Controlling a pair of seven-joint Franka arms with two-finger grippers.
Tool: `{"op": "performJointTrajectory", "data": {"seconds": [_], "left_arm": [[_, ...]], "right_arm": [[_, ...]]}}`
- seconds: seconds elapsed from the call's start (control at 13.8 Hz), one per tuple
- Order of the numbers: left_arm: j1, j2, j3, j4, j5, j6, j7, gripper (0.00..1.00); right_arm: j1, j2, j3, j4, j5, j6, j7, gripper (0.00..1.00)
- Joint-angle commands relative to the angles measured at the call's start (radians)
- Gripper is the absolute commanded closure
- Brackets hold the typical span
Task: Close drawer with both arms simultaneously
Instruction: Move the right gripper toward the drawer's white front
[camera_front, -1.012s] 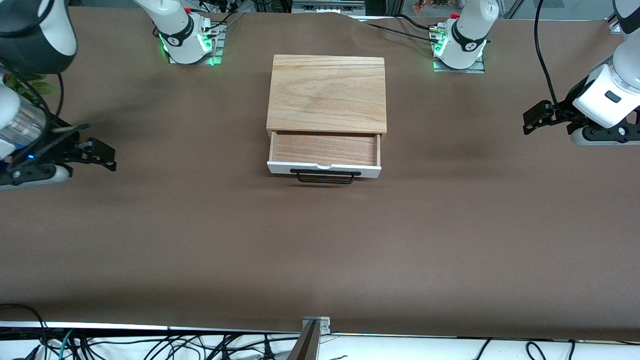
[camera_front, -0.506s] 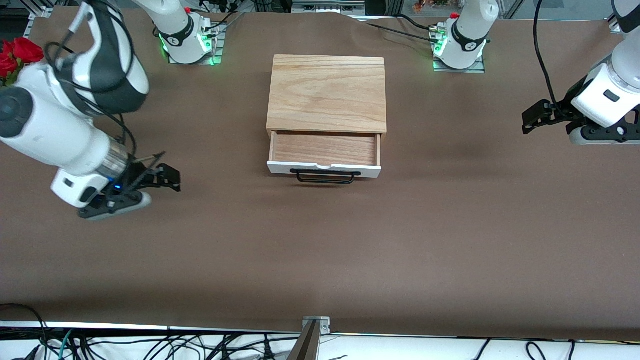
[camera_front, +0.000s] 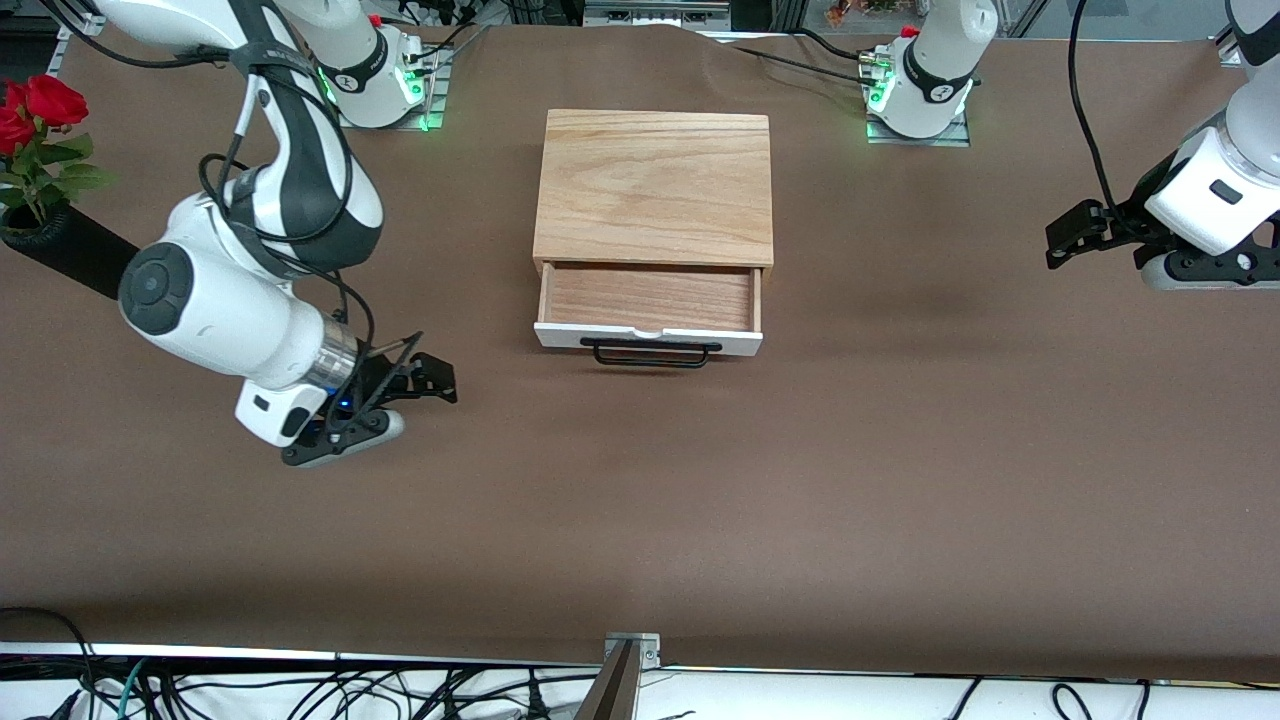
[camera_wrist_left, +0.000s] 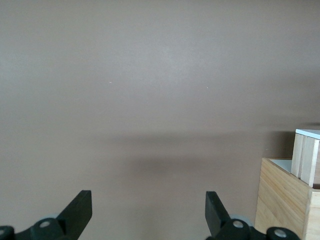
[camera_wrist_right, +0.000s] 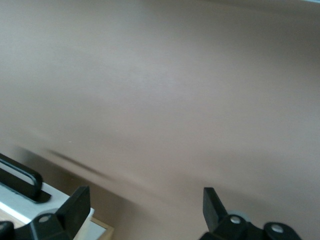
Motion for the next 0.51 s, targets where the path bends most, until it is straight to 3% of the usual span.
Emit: {"op": "performJointTrajectory", "data": {"seconds": [0.0,0.43], "left_arm": [[0.007,0.013,-0.001,0.034,-0.016,-0.022,0.011,0.00],[-0.010,0.025,-0.006,0.034,-0.022,-0.022,-0.001,0.00]], "right_arm": [[0.026,0.043,0.002,0.046,0.024,0.022,0.009,0.00],[0.077,0.082,0.002,0.048,0.113,0.080,0.008,0.00]]}}
